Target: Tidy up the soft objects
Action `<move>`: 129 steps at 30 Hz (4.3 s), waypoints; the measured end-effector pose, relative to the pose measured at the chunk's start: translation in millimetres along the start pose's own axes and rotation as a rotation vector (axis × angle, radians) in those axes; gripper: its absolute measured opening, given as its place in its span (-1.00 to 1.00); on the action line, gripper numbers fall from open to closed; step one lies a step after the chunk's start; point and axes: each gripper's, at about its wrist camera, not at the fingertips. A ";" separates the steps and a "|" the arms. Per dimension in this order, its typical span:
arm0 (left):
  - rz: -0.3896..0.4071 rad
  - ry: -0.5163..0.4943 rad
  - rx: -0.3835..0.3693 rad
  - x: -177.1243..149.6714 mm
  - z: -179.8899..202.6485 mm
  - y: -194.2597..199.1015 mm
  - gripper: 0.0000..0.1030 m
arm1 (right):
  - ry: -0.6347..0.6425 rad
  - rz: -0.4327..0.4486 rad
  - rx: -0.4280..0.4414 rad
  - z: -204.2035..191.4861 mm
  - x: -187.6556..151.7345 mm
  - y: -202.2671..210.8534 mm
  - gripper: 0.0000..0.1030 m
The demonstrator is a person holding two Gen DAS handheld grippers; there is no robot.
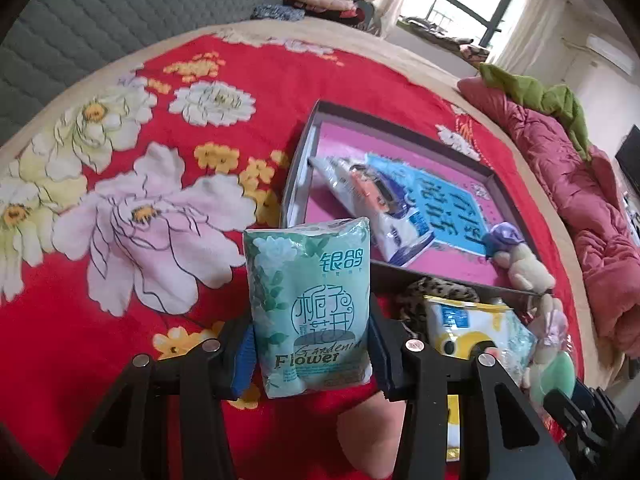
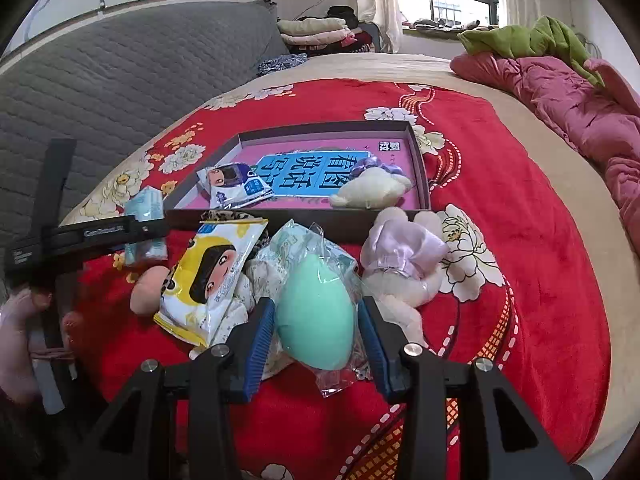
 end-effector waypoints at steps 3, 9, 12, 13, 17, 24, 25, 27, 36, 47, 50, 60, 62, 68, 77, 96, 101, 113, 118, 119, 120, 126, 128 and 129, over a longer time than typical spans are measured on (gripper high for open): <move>0.018 -0.021 -0.012 2.4 3.5 10.8 -0.06 | -0.005 -0.003 0.008 -0.5 1.2 -0.1 -0.16; 0.042 -0.044 -0.035 6.8 12.6 24.5 -0.06 | 0.006 0.022 0.007 -3.3 7.8 4.3 -0.16; 0.055 -0.055 -0.045 10.0 20.1 29.4 -0.06 | 0.019 0.049 -0.011 -4.0 16.3 7.1 -0.16; 0.059 -0.059 -0.048 11.8 23.0 31.2 -0.06 | 0.018 0.057 -0.015 -3.6 20.6 7.9 -0.16; 0.085 -0.074 -0.045 19.7 30.2 37.9 -0.06 | 0.010 0.091 -0.027 -1.9 34.4 10.7 -0.16; 0.120 -0.043 -0.097 44.2 40.2 43.1 -0.06 | 0.013 0.152 -0.038 -4.2 59.2 16.9 -0.16; 0.122 -0.044 -0.097 46.2 41.9 43.2 -0.06 | 0.013 0.158 -0.041 -5.3 62.7 18.4 -0.16; 0.126 -0.049 -0.110 50.5 45.0 44.8 -0.06 | 0.014 0.170 -0.046 -6.8 68.6 19.7 -0.16; 0.144 -0.100 -0.118 66.9 49.8 43.5 -0.06 | 0.003 0.201 -0.083 -4.9 96.0 14.7 -0.16; 0.167 -0.140 -0.116 90.0 41.4 32.5 -0.06 | 0.014 0.232 -0.116 -16.3 123.0 12.2 -0.16; 0.168 -0.135 -0.097 94.3 31.7 26.0 -0.06 | 0.003 0.240 -0.125 -15.3 129.3 10.9 -0.16; 0.132 -0.107 -0.104 93.7 14.3 1.9 -0.06 | -0.006 0.248 -0.120 -20.3 139.1 0.5 -0.16; 0.126 -0.110 -0.105 91.9 14.6 -2.6 -0.06 | -0.002 0.246 -0.119 -21.9 139.8 -2.1 -0.16; 0.123 -0.131 -0.122 83.8 14.8 -21.3 -0.06 | -0.002 0.236 -0.108 -25.8 140.1 -13.4 -0.16; 0.068 -0.174 -0.116 74.2 20.1 -43.3 -0.06 | -0.004 0.226 -0.113 -27.3 137.9 -27.3 -0.16; -0.052 -0.192 -0.165 62.9 30.0 -66.7 -0.06 | -0.014 0.145 -0.120 -22.7 124.2 -67.7 -0.16; -0.058 -0.211 -0.158 60.8 33.7 -66.3 -0.06 | 0.006 0.115 -0.110 -23.9 118.8 -79.5 -0.16; -0.063 -0.220 -0.154 59.3 33.1 -67.0 -0.06 | 0.038 0.021 -0.134 -28.0 106.0 -113.2 -0.16; -0.063 -0.217 -0.148 58.9 33.3 -67.3 -0.06 | 0.070 -0.010 -0.165 -26.9 98.3 -121.3 -0.15; -0.064 -0.218 -0.147 58.7 33.4 -67.3 -0.06 | 0.068 -0.010 -0.168 -25.9 97.2 -121.7 -0.15; -0.065 -0.219 -0.146 58.7 33.4 -67.5 -0.06 | 0.068 -0.005 -0.167 -25.5 96.4 -121.1 -0.15; -0.065 -0.220 -0.143 59.1 32.8 -66.8 -0.06 | 0.081 -0.012 -0.190 -25.2 96.9 -120.9 -0.15; -0.065 -0.222 -0.139 59.4 32.3 -67.0 -0.06 | 0.077 -0.015 -0.199 -23.0 97.0 -120.2 -0.15; -0.065 -0.223 -0.138 59.5 32.5 -66.9 -0.06 | 0.074 -0.018 -0.198 -21.7 97.1 -119.5 -0.15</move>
Point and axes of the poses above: each gripper's, at about its wrist camera, not at the fingertips, and y roughly against the way its jaws point, z to its right, x to its top, and after that the axes turned 4 degrees about x, right-handed
